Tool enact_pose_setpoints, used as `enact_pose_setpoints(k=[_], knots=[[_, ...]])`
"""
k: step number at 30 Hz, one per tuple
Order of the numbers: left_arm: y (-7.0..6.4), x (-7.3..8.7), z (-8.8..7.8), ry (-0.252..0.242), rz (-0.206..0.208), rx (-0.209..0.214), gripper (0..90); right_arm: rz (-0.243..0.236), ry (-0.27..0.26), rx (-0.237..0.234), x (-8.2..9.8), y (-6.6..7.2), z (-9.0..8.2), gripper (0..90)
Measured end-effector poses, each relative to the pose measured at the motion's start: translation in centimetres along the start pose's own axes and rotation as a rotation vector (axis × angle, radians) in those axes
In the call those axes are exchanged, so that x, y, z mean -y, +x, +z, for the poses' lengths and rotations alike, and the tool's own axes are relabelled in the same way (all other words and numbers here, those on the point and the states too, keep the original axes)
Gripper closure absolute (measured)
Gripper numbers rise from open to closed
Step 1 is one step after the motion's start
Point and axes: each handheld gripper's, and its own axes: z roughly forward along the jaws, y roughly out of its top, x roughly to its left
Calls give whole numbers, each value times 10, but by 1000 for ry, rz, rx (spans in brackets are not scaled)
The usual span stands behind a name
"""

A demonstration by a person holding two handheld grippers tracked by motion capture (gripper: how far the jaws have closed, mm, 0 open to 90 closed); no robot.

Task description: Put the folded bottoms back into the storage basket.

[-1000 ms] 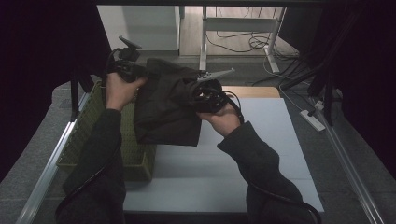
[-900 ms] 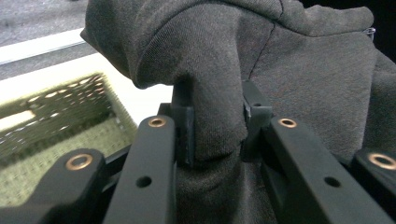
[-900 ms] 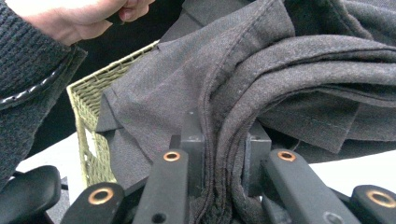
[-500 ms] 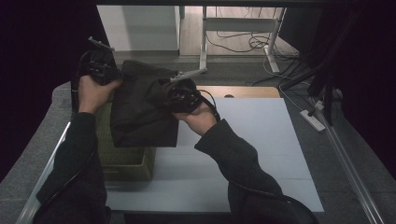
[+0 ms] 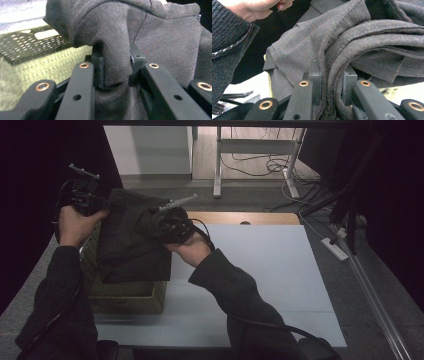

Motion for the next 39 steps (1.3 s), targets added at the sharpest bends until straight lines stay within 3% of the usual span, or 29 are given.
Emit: enact_pose_setpoints(k=[11, 18, 32, 39], knots=[[26, 21, -13, 15, -34, -22, 724, 3, 14, -26, -2, 13, 33, 766], [39, 32, -9, 29, -52, -28, 724, 12, 35, -26, 4, 18, 52, 765], [62, 57, 23, 70, -88, -21, 722, 45, 89, -1, 32, 11, 81, 763], [72, 72, 45, 109, -98, -43, 716, 62, 140, 18, 49, 9, 99, 761]])
